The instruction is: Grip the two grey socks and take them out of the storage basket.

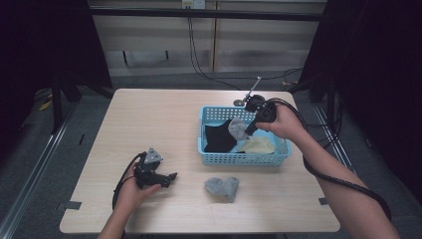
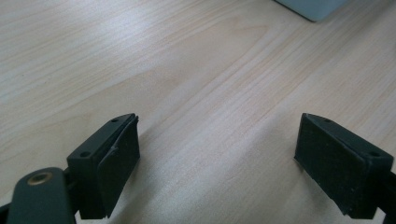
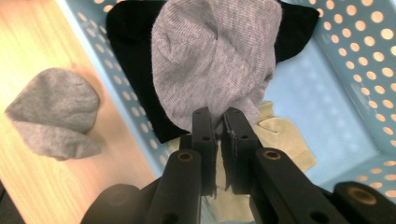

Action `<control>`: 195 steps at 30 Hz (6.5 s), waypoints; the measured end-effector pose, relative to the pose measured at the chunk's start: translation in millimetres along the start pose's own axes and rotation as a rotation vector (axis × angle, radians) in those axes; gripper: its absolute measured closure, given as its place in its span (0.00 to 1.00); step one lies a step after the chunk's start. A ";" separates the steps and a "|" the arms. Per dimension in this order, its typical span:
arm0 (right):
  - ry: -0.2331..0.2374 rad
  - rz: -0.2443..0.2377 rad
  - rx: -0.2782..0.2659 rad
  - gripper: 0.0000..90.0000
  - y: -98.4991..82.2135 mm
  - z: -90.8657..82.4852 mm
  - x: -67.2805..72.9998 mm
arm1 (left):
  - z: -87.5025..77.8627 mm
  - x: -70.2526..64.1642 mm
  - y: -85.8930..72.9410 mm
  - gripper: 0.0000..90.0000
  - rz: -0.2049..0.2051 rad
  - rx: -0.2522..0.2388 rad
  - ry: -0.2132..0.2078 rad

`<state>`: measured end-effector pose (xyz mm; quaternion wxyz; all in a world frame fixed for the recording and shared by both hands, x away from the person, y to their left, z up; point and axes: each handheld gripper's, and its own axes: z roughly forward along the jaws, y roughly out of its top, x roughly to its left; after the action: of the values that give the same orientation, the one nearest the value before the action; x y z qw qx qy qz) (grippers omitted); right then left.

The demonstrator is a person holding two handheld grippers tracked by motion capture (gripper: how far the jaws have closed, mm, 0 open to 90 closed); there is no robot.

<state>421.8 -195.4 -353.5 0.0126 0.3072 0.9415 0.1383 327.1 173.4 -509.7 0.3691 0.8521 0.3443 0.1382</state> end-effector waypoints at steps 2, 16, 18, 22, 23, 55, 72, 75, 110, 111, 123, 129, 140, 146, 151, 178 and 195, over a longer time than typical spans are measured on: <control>0.003 -0.012 -0.003 0.94 -0.3 -3.2 4.5 | 0.0 0.0 0.0 0.15 0.000 0.000 0.000; 0.010 -0.086 -0.014 0.94 0.7 -15.6 29.4 | 0.0 0.1 0.0 0.14 0.003 0.000 0.002; 0.016 -0.103 -0.009 0.94 1.4 -16.3 34.7 | 0.0 0.1 0.0 0.14 0.003 0.000 0.002; 0.024 -0.130 -0.014 0.94 1.9 -18.8 43.6 | 0.1 -0.2 -0.1 0.14 -0.002 0.000 -0.001; 0.030 -0.148 -0.023 0.94 1.9 -21.3 49.3 | 0.1 -0.1 -0.1 0.14 -0.001 0.000 -0.001; 0.187 -0.409 0.014 0.93 9.0 31.7 151.8 | -0.5 0.7 0.1 0.14 0.012 0.009 0.000; 0.195 -0.395 0.066 0.93 11.3 73.7 149.4 | -0.5 0.7 0.1 0.14 0.012 0.008 0.000; 0.195 -0.393 0.073 0.93 12.7 75.7 148.9 | -0.5 0.7 0.1 0.14 0.012 0.009 0.000; 0.150 -0.341 0.063 0.70 18.0 93.3 142.8 | -0.7 1.1 0.2 0.14 0.015 0.011 -0.003; 0.148 -0.349 0.066 0.70 17.9 92.9 142.5 | -0.7 1.0 0.2 0.14 0.015 0.011 -0.003; 0.148 -0.298 0.013 0.38 14.2 81.7 138.8 | -0.7 0.9 0.2 0.14 0.015 0.010 -0.002; 0.144 -0.275 -0.014 0.35 9.2 76.0 136.9 | -0.7 1.0 0.2 0.14 0.015 0.011 -0.003; 0.122 -0.239 -0.040 0.33 -7.0 65.0 127.8 | -0.6 0.8 0.2 0.14 0.013 0.009 0.000; 0.107 -0.225 -0.047 0.33 -17.4 61.2 122.4 | -0.6 0.8 0.2 0.14 0.013 0.009 0.000; 0.104 -0.209 -0.046 0.32 -25.6 58.4 118.6 | -0.6 0.8 0.2 0.14 0.014 0.009 0.001; 0.129 -0.091 -0.138 0.29 -75.2 64.2 98.6 | -0.5 0.8 0.2 0.14 0.013 0.009 0.000; 0.119 -0.048 -0.215 0.29 -109.0 77.3 86.3 | -0.5 0.7 0.1 0.14 0.012 0.009 0.000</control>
<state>297.5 -209.9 -451.7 -0.0070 0.2727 0.9273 0.2563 327.4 174.0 -509.3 0.3645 0.8559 0.3397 0.1388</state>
